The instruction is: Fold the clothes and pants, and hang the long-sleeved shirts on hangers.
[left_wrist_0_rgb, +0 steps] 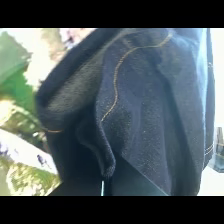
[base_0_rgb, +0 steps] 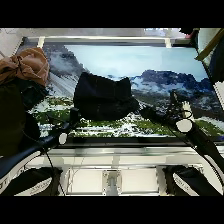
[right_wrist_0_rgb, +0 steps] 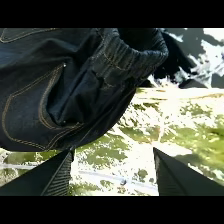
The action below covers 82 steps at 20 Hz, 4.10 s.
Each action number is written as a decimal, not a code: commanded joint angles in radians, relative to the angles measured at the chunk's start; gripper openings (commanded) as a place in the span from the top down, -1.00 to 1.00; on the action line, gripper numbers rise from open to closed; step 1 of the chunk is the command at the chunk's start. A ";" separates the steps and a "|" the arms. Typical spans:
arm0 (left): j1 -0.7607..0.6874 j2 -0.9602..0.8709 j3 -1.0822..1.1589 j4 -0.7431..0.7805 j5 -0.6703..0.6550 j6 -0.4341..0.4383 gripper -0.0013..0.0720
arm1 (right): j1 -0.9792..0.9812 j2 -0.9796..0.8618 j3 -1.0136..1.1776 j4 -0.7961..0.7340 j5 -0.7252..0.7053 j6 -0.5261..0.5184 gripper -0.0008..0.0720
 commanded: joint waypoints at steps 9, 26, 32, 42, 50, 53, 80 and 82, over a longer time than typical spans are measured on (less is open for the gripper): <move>-0.002 -0.004 0.014 0.003 0.011 0.045 0.89 | 0.079 -0.356 0.003 0.638 -0.261 -0.461 -0.91; -0.002 -0.001 0.014 0.093 0.011 0.045 0.90 | 0.081 -0.530 0.142 0.813 -0.235 -0.636 0.42; 0.144 0.254 0.084 0.500 -0.246 0.083 0.90 | 0.082 -0.381 0.198 0.597 -0.181 -0.687 0.88; 0.081 0.851 0.750 0.628 -0.961 0.580 0.90 | 0.395 0.061 0.656 0.452 0.179 -0.547 0.88; 0.003 0.523 0.982 0.579 -1.233 0.845 0.90 | 0.583 -0.025 0.694 0.063 0.099 -0.187 0.88; 0.004 0.328 0.982 0.595 -1.245 0.860 0.90 | 0.554 -0.074 0.587 -0.069 0.098 -0.060 0.88; 0.070 -0.103 0.982 0.631 -1.078 0.788 -0.94 | 0.235 -0.415 0.495 -0.125 -0.216 -0.034 -0.47; 0.089 -0.056 0.982 0.634 -1.118 0.789 -0.94 | 0.215 -0.377 0.520 -0.198 -0.170 -0.034 -0.46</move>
